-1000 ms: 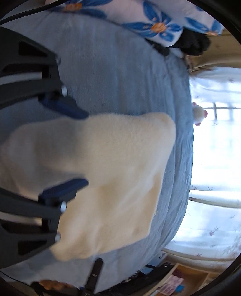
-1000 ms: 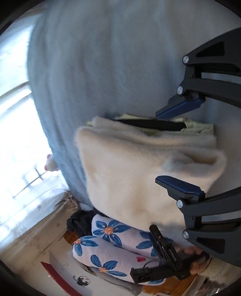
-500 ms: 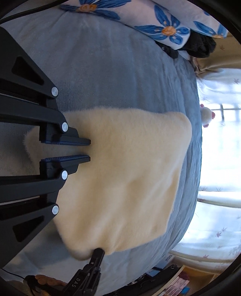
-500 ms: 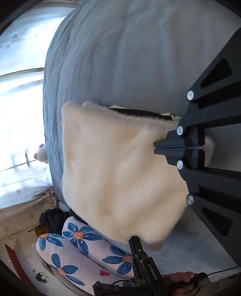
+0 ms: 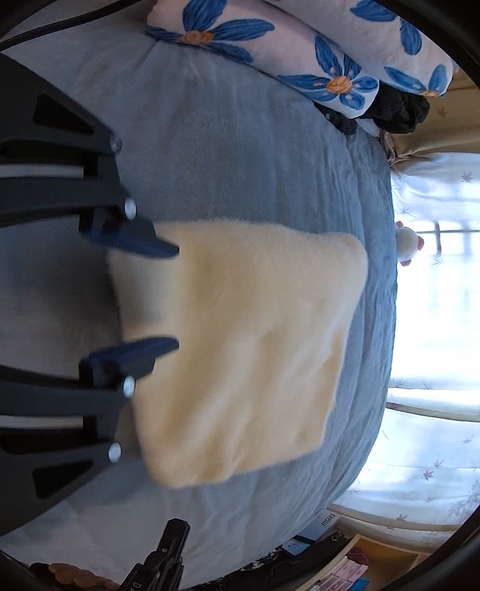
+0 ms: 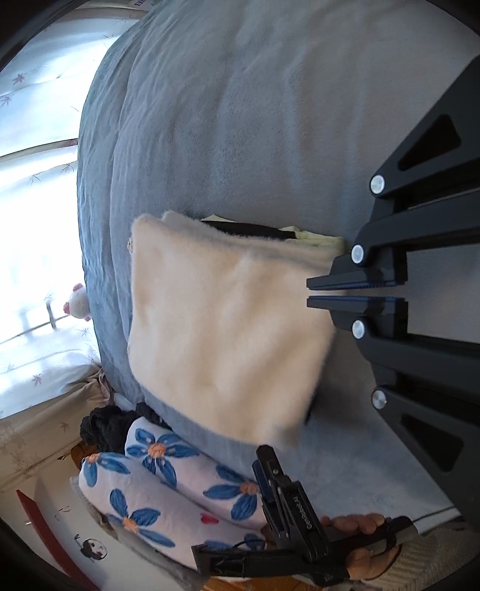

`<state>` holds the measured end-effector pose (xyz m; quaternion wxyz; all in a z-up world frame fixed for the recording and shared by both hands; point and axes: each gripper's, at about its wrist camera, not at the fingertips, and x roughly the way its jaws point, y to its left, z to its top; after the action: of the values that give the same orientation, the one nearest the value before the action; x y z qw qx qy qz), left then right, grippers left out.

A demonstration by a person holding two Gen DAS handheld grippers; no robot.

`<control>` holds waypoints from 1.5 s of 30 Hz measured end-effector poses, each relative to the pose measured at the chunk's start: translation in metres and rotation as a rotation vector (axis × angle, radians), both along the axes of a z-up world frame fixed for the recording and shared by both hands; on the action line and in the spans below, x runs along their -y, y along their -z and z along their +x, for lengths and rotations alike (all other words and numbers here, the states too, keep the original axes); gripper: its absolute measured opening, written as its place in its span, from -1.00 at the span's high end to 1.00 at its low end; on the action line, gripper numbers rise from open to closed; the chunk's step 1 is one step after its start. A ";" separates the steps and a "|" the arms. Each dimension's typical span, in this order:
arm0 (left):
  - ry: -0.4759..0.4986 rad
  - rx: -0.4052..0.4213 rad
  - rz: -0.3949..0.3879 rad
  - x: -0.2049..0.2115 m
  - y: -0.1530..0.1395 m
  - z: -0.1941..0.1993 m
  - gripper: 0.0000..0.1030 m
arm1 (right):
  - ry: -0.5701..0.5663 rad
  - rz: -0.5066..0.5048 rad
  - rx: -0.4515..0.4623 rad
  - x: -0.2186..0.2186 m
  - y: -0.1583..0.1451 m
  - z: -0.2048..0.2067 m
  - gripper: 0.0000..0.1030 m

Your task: Fold large clothes

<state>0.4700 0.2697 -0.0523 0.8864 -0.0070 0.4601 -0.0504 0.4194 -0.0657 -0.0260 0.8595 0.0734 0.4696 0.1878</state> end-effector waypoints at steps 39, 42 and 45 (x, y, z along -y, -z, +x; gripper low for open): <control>-0.054 0.111 -0.041 0.151 -0.062 -0.378 -0.99 | 0.271 -0.035 0.095 0.124 -0.055 -0.352 -0.85; -0.043 0.086 -0.040 0.163 -0.047 -0.388 -0.99 | 0.293 -0.057 0.106 0.126 -0.044 -0.364 -0.90; -0.043 0.072 -0.035 0.170 -0.039 -0.398 -0.99 | 0.301 -0.090 0.115 0.124 -0.038 -0.375 -1.00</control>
<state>0.0723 0.0994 -0.0129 0.9029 -0.0304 0.4268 -0.0398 0.0442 -0.1898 0.0121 0.9058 0.0936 0.4114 0.0399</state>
